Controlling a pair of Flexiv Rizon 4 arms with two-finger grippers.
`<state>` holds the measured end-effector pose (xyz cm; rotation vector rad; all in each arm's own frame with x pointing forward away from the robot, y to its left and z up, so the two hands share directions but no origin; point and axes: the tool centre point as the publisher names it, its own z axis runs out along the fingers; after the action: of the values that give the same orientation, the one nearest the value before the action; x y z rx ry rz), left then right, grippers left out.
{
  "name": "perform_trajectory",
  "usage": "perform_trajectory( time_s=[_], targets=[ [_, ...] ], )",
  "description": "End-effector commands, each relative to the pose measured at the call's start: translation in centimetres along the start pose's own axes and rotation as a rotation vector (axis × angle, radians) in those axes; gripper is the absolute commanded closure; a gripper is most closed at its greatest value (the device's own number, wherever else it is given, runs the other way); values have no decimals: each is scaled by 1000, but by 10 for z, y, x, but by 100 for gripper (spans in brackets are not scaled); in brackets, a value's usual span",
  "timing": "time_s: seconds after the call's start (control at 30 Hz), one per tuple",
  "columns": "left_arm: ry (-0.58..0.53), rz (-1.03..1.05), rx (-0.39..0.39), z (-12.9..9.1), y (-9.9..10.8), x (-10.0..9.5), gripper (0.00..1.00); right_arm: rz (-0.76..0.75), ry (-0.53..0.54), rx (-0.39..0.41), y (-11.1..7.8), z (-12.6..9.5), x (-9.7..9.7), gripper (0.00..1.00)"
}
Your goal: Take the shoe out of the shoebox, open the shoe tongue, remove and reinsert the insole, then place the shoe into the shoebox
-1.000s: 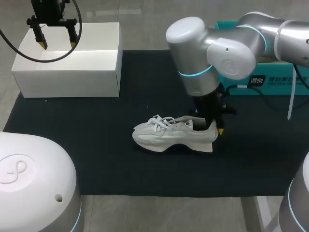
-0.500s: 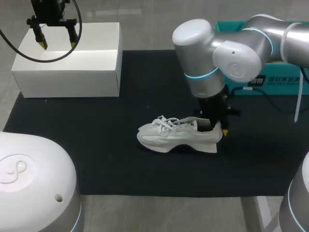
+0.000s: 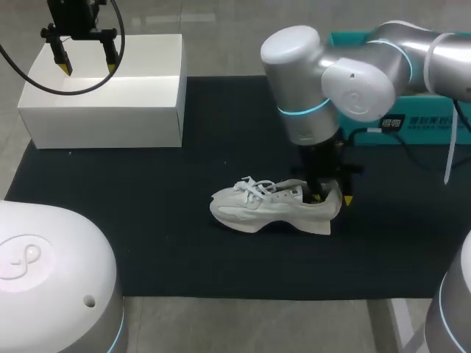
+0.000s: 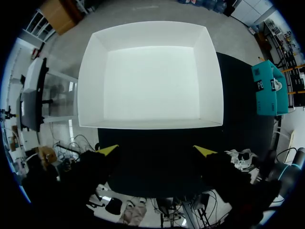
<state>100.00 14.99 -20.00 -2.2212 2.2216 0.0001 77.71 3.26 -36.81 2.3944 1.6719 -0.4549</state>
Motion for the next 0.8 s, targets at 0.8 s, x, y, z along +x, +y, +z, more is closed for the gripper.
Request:
perform_trajectory(
  time_s=[0.8],
  targets=[
    [0,0,0,0,0,0,0,-1089,324,-355,-54,-115,-25,0]
  ],
)
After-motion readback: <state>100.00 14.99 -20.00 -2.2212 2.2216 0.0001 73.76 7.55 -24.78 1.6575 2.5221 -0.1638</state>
